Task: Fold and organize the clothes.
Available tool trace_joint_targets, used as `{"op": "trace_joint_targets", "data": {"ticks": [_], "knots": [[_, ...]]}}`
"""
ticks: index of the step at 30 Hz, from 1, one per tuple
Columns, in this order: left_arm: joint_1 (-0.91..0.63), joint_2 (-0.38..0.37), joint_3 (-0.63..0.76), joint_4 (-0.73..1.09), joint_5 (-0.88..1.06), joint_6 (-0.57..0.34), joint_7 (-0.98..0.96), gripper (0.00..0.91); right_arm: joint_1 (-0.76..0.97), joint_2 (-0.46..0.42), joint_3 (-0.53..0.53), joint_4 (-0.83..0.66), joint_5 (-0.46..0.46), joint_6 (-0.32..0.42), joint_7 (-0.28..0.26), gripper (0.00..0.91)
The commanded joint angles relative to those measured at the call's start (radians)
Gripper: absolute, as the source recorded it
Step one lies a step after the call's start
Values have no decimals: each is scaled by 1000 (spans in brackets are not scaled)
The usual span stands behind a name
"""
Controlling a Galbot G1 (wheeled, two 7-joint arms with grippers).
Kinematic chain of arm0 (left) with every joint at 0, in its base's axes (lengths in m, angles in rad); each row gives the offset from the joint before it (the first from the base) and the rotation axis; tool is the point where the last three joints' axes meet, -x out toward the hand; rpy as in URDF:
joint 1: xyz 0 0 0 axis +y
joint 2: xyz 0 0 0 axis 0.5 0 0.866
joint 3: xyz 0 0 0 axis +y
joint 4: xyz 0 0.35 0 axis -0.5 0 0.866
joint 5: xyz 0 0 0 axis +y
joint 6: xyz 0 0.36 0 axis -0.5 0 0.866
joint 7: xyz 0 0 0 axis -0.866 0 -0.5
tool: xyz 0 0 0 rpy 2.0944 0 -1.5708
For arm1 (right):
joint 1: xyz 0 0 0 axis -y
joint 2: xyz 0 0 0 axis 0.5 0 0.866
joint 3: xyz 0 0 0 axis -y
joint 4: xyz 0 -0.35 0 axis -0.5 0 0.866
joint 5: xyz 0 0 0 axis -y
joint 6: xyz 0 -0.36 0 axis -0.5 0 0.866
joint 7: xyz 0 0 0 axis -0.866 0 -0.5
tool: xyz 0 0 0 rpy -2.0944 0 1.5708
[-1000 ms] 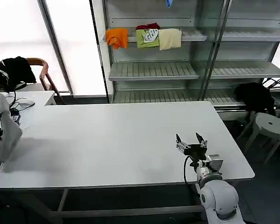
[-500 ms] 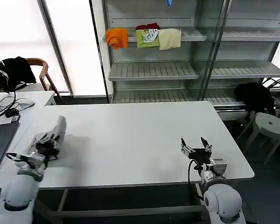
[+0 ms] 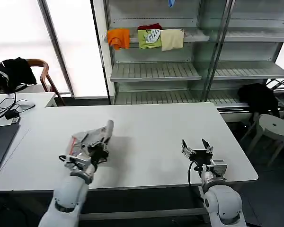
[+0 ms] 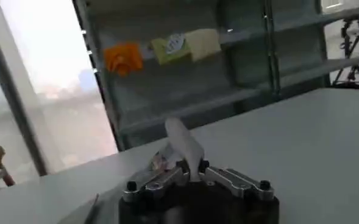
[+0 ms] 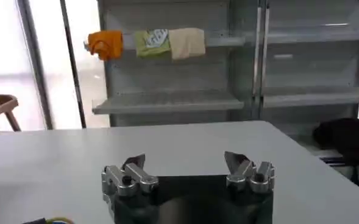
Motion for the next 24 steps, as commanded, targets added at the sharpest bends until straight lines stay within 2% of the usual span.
{"op": "trace_joint_targets", "data": {"ticks": [1, 6, 8, 12, 15, 20, 24], "knots": [[-45, -96, 258, 18, -63, 3, -64, 907, 24, 4, -33, -15, -7, -17, -9, 907], [-26, -24, 208, -85, -162, -17, -54, 907, 65, 30, -87, -72, 21, -19, -31, 907], [-9, 10, 170, -153, -274, 4, -56, 907, 91, 55, -116, -100, 49, -19, -33, 907], [17, 58, 62, -319, -444, 30, -58, 907, 151, 99, -187, -157, 102, -37, -24, 907], [34, 87, -70, -382, -524, 56, -57, 907, 187, 134, -222, -195, 154, -64, -17, 907], [69, 84, -173, -341, -484, 56, -44, 907, 206, 140, -286, -258, 302, -73, 6, 907], [126, 76, -214, -274, -419, 21, -9, 907, 204, 144, -315, -304, 321, -73, 14, 907]]}}
